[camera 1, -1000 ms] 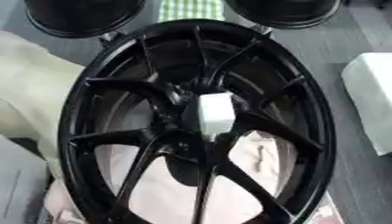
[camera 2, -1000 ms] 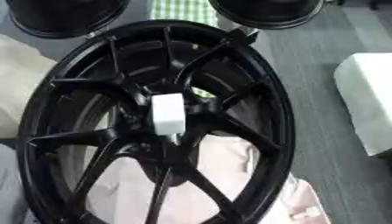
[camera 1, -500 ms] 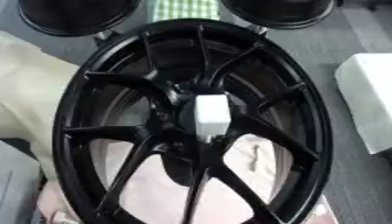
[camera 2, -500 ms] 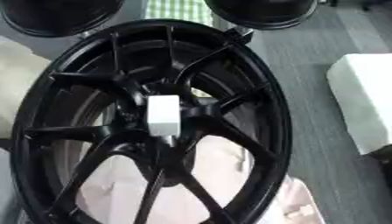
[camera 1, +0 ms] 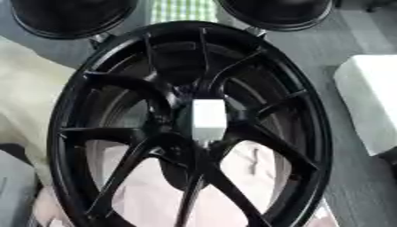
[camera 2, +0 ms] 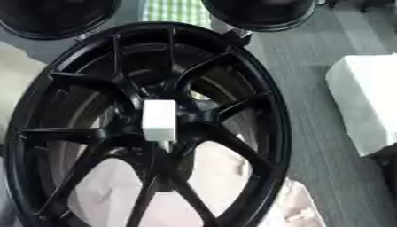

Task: Pull the pin out of the wheel hub.

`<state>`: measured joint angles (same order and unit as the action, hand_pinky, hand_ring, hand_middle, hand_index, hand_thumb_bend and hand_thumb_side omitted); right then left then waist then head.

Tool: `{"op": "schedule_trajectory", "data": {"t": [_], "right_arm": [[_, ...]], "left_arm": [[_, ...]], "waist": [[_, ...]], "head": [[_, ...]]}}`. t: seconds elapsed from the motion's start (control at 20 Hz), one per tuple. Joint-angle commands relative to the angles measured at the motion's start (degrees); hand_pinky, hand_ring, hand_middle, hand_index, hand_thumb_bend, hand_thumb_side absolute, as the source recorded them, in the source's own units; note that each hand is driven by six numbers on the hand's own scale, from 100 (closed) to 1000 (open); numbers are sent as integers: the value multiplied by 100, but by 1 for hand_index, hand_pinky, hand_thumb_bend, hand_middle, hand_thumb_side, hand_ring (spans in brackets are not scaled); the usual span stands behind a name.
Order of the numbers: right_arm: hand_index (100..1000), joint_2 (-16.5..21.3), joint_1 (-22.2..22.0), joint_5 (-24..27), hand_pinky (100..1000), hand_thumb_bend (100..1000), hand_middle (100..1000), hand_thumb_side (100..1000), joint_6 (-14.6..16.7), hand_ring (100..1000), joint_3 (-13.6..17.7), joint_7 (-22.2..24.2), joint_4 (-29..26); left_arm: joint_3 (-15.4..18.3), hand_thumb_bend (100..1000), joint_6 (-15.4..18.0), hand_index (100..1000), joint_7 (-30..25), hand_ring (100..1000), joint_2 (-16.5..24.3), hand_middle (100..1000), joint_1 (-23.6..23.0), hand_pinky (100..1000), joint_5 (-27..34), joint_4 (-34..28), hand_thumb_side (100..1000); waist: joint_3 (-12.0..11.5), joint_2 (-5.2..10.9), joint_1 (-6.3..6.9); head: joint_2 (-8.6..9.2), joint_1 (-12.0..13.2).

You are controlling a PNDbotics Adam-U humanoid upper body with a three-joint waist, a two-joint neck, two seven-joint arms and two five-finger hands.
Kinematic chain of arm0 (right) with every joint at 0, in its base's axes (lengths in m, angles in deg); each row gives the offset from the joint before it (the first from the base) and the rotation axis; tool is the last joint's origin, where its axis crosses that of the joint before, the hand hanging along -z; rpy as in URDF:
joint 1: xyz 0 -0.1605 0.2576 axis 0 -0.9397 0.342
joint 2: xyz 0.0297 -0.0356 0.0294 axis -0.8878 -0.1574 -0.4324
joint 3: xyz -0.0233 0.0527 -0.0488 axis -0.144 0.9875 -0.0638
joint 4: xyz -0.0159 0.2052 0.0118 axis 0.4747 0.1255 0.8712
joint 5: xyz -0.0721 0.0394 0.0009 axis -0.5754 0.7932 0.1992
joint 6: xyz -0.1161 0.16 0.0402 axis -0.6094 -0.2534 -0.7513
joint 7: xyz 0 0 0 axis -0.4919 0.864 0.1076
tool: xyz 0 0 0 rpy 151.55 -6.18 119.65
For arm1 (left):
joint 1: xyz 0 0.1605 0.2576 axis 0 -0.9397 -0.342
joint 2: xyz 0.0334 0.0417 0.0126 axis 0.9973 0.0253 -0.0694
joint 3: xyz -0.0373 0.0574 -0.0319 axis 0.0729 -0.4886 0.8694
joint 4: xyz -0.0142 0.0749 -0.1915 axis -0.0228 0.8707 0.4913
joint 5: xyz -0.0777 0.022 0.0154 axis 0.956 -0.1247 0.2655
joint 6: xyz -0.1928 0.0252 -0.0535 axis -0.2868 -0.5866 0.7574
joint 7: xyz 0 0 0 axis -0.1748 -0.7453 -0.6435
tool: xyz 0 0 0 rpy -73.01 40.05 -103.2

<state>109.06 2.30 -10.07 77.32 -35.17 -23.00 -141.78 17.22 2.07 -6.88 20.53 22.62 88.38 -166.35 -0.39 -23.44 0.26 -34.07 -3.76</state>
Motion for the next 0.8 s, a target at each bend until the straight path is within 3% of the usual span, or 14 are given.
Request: {"op": "schedule_trajectory", "data": {"t": [0.05,0.5,0.65,0.8], "right_arm": [[762,142,73,15,854,100,612,376,6,753,8,27,-114],[762,101,79,41,854,100,612,375,-1,753,-10,29,-113],[762,25,89,72,854,100,612,373,20,753,-45,60,-112],[762,-44,125,100,854,100,612,372,37,753,-43,56,-129]], "left_arm": [[-39,381,20,744,365,588,164,550,5,656,95,-162,467],[-182,318,128,694,1022,546,30,501,117,610,596,-564,444],[66,347,376,687,1289,551,-371,509,515,614,873,-981,456],[-73,367,664,687,1579,554,-838,513,967,620,1164,-1303,465]], "waist": [[11,130,22],[70,163,-5],[141,178,-70],[171,134,-146]], "head": [[81,23],[19,90],[5,166],[63,211]]}}
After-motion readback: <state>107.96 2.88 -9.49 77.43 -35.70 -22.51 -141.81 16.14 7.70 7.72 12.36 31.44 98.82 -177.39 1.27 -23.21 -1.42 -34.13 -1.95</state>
